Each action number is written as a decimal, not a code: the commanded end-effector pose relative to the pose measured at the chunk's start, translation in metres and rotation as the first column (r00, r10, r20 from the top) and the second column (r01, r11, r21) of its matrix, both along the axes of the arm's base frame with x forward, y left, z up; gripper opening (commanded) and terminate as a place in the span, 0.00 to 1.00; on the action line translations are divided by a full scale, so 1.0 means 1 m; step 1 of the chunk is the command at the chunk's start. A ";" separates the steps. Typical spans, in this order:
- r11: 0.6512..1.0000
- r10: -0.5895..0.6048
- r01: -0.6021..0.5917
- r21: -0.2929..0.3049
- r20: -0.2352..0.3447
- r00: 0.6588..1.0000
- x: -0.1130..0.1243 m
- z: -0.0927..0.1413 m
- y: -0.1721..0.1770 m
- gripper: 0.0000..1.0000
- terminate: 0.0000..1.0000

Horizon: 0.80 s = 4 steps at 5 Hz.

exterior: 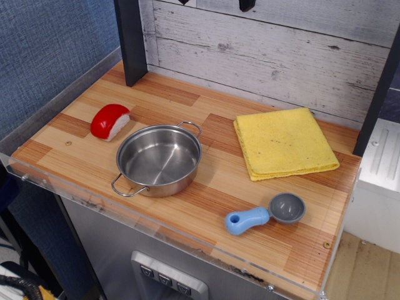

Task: Place the spoon behind the pot and right of the red object.

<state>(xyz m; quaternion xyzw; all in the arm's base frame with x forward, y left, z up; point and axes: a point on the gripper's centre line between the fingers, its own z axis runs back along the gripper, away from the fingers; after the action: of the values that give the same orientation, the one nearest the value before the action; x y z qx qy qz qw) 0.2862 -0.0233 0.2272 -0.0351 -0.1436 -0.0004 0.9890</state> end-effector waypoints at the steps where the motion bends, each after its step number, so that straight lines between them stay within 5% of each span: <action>1: 1.000 0.000 0.000 0.000 0.000 1.000 0.000 0.000 0.000 1.00 0.00; 2: 0.967 -0.226 0.232 0.109 -0.061 0.972 0.000 -0.008 -0.004 1.00 0.00; 4: 0.868 -0.479 0.489 0.091 -0.114 0.871 -0.022 -0.036 -0.044 1.00 0.00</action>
<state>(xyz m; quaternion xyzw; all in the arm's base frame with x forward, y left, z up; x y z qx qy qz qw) 0.2634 -0.0711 0.1757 -0.0161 -0.0616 -0.2563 0.9645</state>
